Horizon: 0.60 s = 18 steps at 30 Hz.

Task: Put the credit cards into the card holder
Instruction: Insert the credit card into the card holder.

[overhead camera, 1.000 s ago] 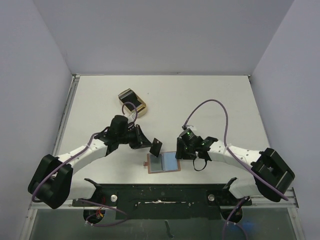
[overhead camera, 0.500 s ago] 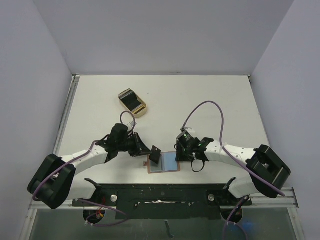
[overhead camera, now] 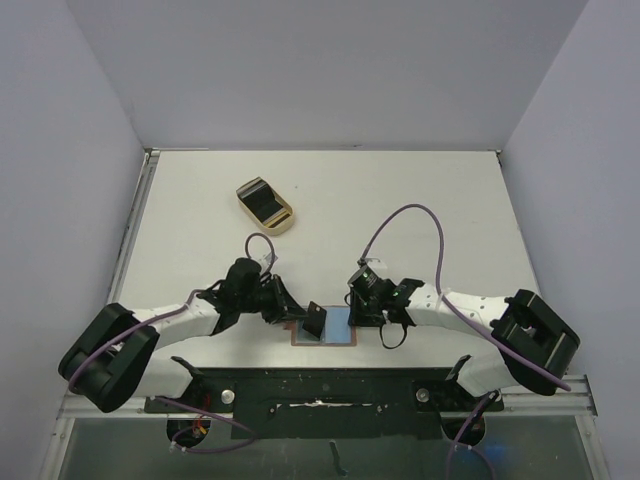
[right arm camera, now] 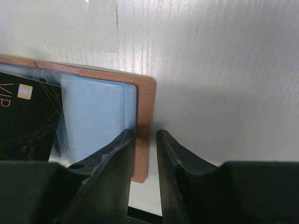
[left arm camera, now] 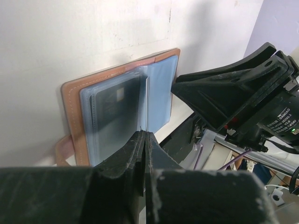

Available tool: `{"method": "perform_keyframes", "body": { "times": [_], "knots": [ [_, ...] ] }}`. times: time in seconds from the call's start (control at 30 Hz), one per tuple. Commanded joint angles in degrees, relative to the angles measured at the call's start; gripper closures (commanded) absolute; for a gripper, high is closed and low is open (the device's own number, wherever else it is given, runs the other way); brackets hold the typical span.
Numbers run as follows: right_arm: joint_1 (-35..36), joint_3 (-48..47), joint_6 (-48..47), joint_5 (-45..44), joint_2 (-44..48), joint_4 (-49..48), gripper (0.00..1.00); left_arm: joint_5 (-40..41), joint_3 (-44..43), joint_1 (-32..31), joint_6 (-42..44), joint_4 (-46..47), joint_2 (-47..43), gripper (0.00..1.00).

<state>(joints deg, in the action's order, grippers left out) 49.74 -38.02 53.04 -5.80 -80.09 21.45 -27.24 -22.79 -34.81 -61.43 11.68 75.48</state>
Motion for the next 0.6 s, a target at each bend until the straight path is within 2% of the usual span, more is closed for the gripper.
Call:
{"method": "perform_keyframes", "body": {
  "times": [0.0, 0.57],
  "knots": [
    [1.1, -0.7, 1.5, -1.8, -0.2, -0.8, 0.73, 0.2, 0.4, -1.1, -1.0, 5.8, 1.1, 1.0],
    [1.9, -1.1, 1.7, -2.1, -0.6, -0.4, 0.74, 5.5, 2.1, -2.9, 1.0, 8.6, 4.7, 1.0]
  ]
}}
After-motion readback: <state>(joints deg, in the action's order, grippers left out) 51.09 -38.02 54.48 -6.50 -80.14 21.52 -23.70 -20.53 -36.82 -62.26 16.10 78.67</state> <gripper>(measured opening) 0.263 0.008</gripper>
